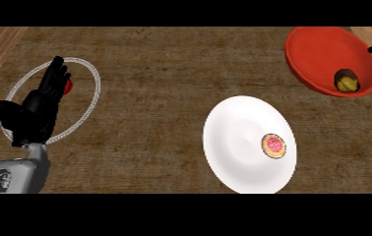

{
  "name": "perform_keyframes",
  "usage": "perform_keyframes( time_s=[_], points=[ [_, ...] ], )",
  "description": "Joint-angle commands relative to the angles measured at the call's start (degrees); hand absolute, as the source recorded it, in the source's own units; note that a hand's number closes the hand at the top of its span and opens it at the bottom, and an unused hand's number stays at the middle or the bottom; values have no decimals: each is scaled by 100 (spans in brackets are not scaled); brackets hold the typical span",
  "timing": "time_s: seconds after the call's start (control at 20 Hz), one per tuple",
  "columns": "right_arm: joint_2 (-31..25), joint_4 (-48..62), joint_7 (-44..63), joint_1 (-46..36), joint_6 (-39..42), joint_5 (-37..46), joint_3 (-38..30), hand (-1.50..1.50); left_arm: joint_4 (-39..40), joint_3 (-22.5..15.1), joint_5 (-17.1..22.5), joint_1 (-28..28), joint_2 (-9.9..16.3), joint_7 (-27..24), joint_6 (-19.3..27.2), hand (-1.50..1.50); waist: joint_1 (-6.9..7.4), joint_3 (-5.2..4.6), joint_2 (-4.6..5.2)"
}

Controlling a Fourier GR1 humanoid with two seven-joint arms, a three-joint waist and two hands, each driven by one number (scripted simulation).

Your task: Pick the sweet potato from the plate and place it in the bowl

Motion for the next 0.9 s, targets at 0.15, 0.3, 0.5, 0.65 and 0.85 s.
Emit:
perform_keyframes(
  time_s=[0.15, 0.3, 0.5, 0.65, 0.85],
  points=[
    [-842, 336, -298, 816, 1186, -505, -498, -150, -18, 70, 61, 72, 17, -30, -92, 0, 1, 2, 11],
    [-1038, 355, -397, 990, 1612, -583, -554, -150, 45, 74, 43, -65, 27, 8, -107, 0, 9, 8, 24],
    [-1362, 516, -549, 1473, 2440, -912, -852, -150, 20, 150, 40, -79, 53, 79, -70, 0, -92, 8, -15],
    [-1503, 481, -723, 1691, 2769, -1040, -967, -150, -38, -2, -48, 296, -154, -207, -21, 0, -26, 12, -14],
    [-1566, 336, -702, 1614, 3045, -1116, -976, -150, 93, 72, 15, 248, -107, -260, -141, 0, 5, 2, -25]
  ],
)
